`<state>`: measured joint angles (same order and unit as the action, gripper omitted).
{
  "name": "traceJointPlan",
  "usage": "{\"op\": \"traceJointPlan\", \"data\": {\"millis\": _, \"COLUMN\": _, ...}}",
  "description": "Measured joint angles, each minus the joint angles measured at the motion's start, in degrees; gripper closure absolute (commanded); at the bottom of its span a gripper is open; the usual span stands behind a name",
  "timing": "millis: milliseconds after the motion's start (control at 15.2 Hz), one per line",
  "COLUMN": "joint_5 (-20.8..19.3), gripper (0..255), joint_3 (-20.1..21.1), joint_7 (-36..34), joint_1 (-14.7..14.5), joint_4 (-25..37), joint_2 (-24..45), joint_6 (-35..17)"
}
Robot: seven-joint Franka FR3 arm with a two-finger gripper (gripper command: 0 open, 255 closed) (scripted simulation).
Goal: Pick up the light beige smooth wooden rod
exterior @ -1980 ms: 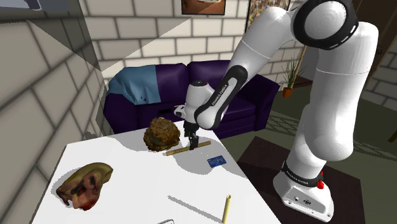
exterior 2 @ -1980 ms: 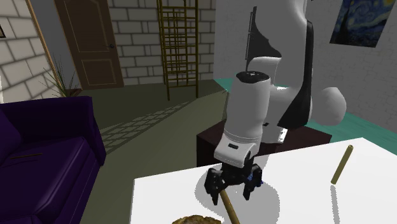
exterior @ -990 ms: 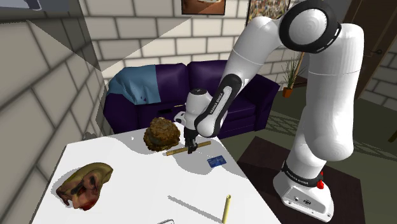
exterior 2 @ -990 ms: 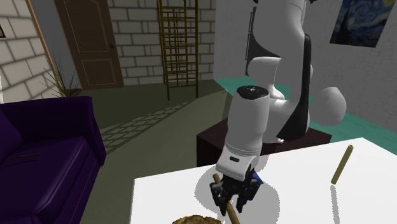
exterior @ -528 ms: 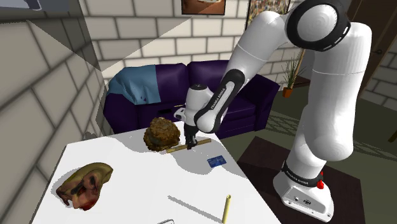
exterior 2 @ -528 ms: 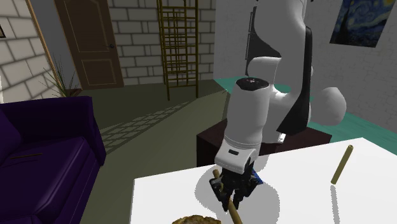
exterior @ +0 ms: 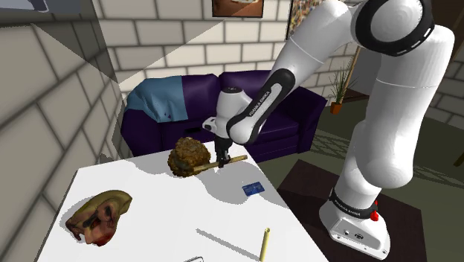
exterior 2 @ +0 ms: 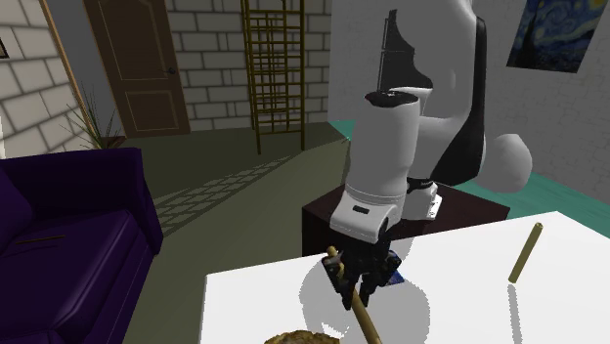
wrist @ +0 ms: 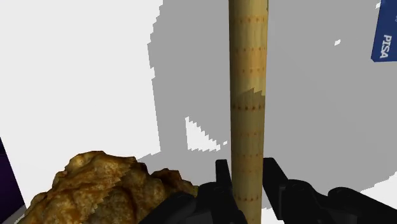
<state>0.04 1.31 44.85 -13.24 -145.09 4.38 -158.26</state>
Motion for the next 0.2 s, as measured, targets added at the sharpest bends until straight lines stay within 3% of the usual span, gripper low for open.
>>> {"op": "traceJointPlan", "data": {"millis": 198, "joint_5": 0.1, "gripper": 255, "joint_3": 0.1, "joint_7": 0.0, "joint_1": 0.0, "joint_4": -0.1, "joint_2": -2.2, "joint_6": 2.1}}
